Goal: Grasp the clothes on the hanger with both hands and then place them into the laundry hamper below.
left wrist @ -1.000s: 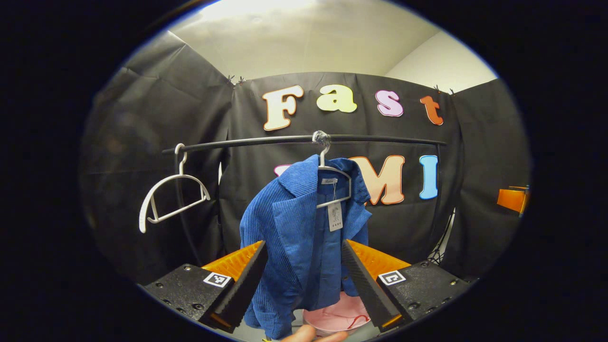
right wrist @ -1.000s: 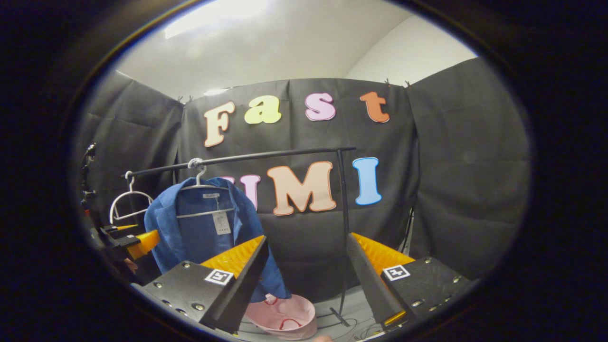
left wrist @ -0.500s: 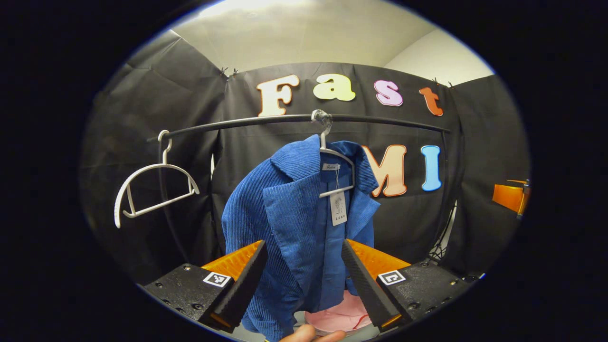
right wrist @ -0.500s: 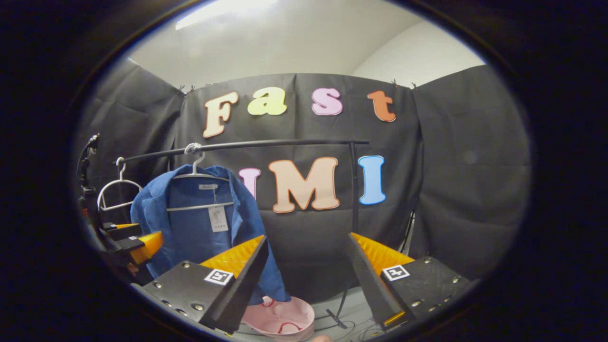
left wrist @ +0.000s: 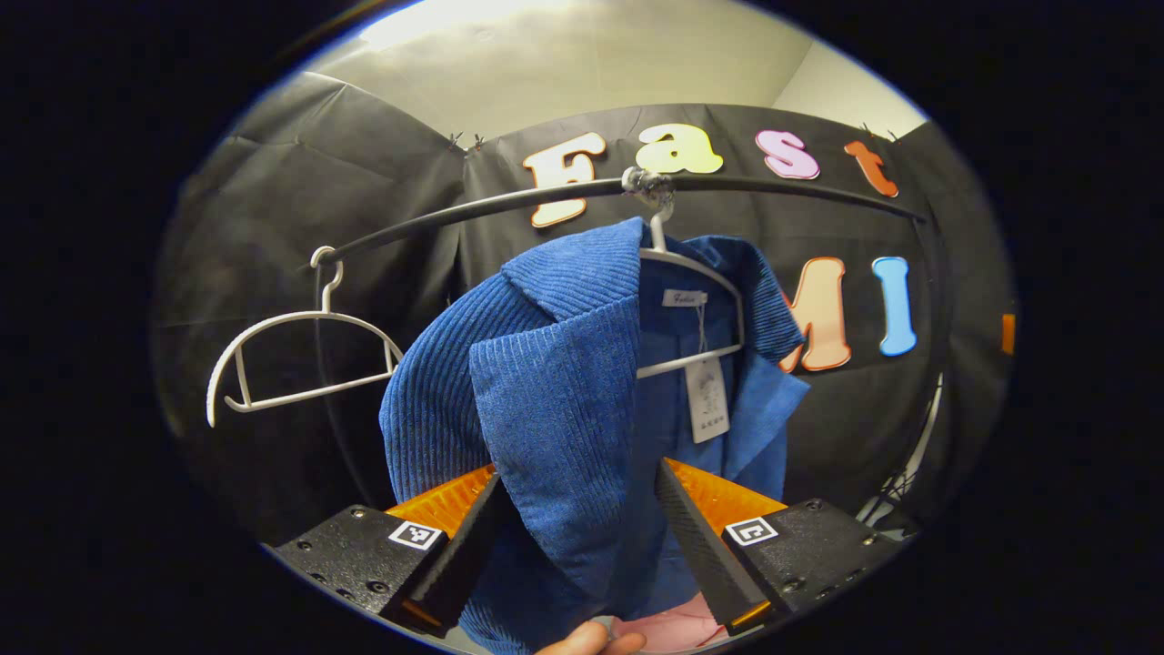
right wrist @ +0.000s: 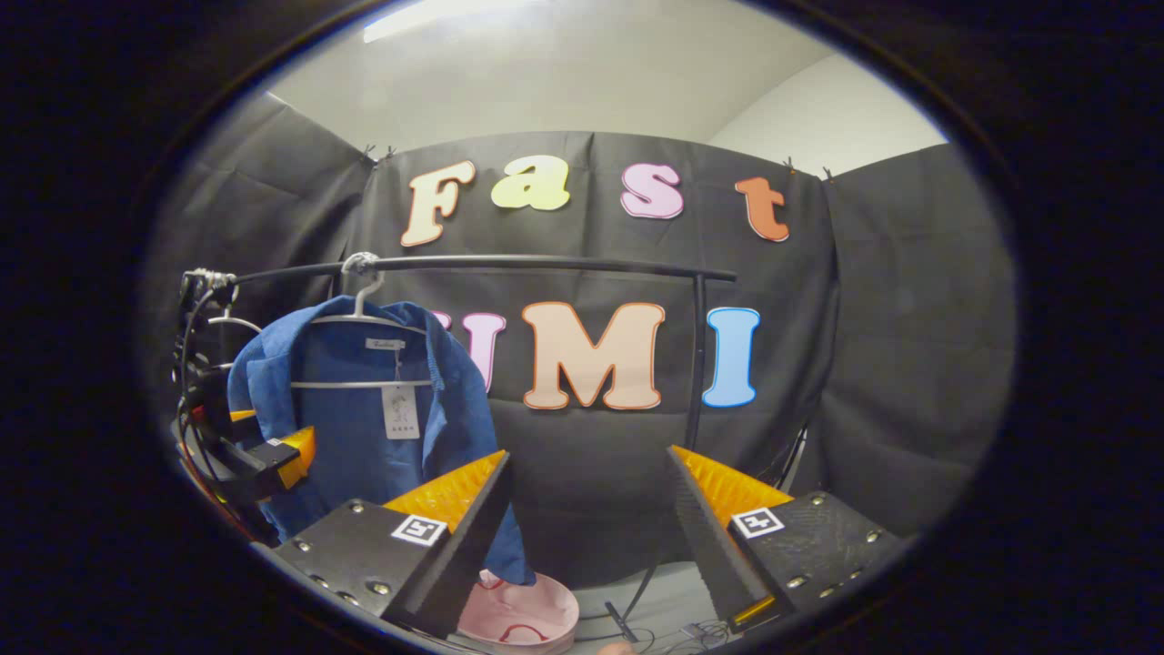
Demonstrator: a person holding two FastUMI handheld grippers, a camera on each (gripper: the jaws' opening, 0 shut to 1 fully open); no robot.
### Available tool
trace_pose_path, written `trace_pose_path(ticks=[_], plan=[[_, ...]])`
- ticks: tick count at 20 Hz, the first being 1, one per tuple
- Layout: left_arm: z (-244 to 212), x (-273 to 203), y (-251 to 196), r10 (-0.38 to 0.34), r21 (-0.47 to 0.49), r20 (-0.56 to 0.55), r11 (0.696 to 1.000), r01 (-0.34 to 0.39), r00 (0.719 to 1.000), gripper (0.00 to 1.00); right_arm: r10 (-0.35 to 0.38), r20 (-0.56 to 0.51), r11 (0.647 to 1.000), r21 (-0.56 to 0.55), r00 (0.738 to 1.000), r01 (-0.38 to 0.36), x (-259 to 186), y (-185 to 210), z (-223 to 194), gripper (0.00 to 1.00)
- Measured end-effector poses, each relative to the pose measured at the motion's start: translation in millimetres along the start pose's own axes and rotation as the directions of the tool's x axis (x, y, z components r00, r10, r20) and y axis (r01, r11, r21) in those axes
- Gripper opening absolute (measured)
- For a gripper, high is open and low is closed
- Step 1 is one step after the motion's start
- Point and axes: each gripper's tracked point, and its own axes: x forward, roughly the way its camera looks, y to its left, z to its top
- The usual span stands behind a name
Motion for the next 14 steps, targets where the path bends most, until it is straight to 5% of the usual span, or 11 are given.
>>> trace_pose_path(ticks=[3, 8, 14], plan=[[10.9, 11.6, 7.5, 0.023, -0.006, 0.044, 1.000, -0.023, 0.999, 0.96, -0.019, -0.008, 0.999, -0.038, 1.000, 0.019, -1.3, -14.9, -0.9, 1.00], [21.6, 14.4, 15.5, 0.007, -0.073, 0.064, 0.997, -0.002, 0.998, 0.75, -0.024, -0.028, 0.996, -0.082, 0.999, 0.022, -10.2, -26.1, -5.2, 0.98], [24.3, 9.8, 16.1, -0.031, -0.016, 0.051, 0.999, 0.031, 0.998, 0.27, 0.055, -0.025, 0.995, -0.080, 0.998, -0.057, 3.9, 2.3, -12.2, 0.98]])
